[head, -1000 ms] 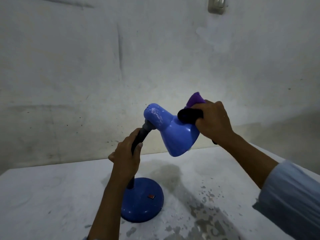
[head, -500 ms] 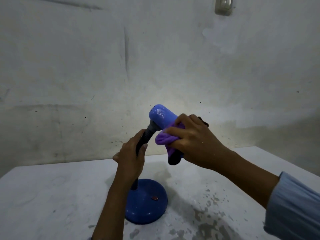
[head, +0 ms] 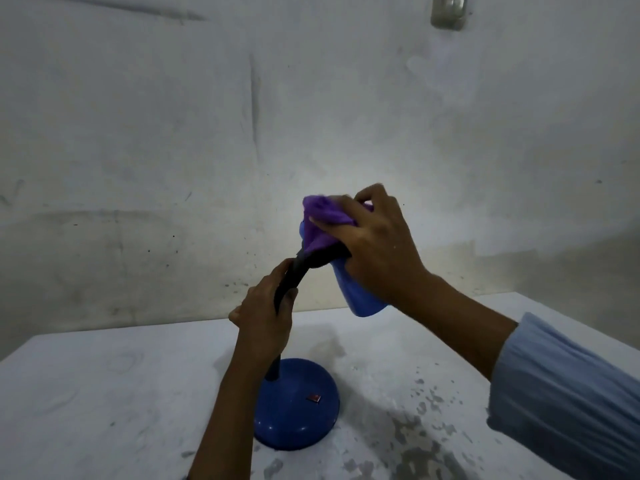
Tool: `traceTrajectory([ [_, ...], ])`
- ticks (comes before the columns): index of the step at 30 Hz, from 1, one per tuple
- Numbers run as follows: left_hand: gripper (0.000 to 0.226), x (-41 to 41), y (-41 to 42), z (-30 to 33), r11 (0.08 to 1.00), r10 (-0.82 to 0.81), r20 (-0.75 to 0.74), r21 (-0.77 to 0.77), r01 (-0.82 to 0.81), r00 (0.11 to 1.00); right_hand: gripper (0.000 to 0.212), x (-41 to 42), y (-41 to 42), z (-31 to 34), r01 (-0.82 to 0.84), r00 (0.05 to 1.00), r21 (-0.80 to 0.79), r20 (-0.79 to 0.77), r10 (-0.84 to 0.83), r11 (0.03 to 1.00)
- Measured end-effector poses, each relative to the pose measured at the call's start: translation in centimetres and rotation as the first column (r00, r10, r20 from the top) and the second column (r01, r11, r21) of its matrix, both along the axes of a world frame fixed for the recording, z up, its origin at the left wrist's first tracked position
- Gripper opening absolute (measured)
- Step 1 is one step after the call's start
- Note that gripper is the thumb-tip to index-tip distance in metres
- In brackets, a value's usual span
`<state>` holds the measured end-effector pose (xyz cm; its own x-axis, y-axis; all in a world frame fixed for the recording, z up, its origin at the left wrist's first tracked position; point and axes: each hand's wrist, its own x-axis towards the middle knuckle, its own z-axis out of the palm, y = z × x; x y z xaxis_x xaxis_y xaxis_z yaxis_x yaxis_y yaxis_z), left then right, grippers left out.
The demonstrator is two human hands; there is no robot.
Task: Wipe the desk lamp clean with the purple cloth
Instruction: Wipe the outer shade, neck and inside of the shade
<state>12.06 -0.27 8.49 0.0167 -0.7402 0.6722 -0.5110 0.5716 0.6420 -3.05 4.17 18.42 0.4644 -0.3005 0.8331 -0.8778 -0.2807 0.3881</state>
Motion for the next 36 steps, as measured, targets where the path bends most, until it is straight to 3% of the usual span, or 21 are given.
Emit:
traceTrajectory([
  [2,0.043,-0.1,0.1,0.0,1.0,0.004,-0.011,0.015,-0.004,1.0,0.022,0.4,0.3,-1.3,0.003,0.993,-0.053,-0.121,-0.009,0.999],
  [6,0.03,0.0,0.2,0.2,1.0,0.015,-0.043,0.028,-0.014,0.999,0.021,1.2,1.1,-3.4,0.076,0.943,0.002,-0.326,-0.071,0.997],
  [9,0.04,0.1,0.1,0.3,0.999,-0.005,-0.001,0.036,0.005,1.0,0.004,2.1,1.7,-4.2,0.125,0.943,0.066,-0.317,-0.098,0.99],
  [12,0.036,0.1,0.0,0.1,0.999,0.012,-0.008,0.03,-0.012,1.0,0.007,2.6,2.4,-3.8,0.123,0.959,0.108,-0.269,-0.09,0.987],
  [15,0.032,0.1,0.0,0.0,0.999,0.005,-0.05,0.053,-0.002,0.999,0.016,2.4,2.2,-2.4,0.146,0.956,0.018,-0.261,-0.136,0.989],
  [18,0.042,-0.1,-0.1,0.0,1.0,0.021,-0.008,0.018,-0.021,1.0,0.029,1.9,1.1,0.0,0.161,0.971,0.012,-0.179,-0.156,0.987],
  [23,0.042,0.2,-0.3,-0.2,0.999,-0.023,0.005,-0.033,0.023,1.0,0.044,0.3,-1.1,2.4,0.093,0.979,0.296,0.149,-0.143,0.951],
  [26,0.043,0.1,-0.4,-0.4,1.0,-0.01,0.022,-0.004,0.01,1.0,0.036,-0.9,-1.9,3.3,0.148,0.948,0.432,0.195,-0.253,0.89],
  [28,0.043,0.1,-0.5,-0.4,1.0,-0.004,0.014,0.004,0.004,1.0,0.036,-1.6,-2.0,3.7,0.093,0.927,0.449,0.286,-0.242,0.889],
  [31,0.042,0.3,-0.4,-0.3,1.0,-0.023,-0.01,-0.006,0.023,1.0,0.05,-2.3,-1.7,4.1,-0.096,0.908,0.415,0.409,-0.092,0.905],
  [34,0.042,0.2,-0.2,-0.1,0.999,-0.045,-0.008,0.006,0.045,0.999,0.043,-3.5,-2.0,4.0,-0.011,0.922,0.53,0.334,-0.197,0.848],
  [36,0.044,0.0,0.1,0.0,0.999,-0.042,-0.018,0.002,0.042,0.999,0.045,-4.8,-2.1,3.7,-0.035,0.857,0.508,0.458,-0.236,0.86],
])
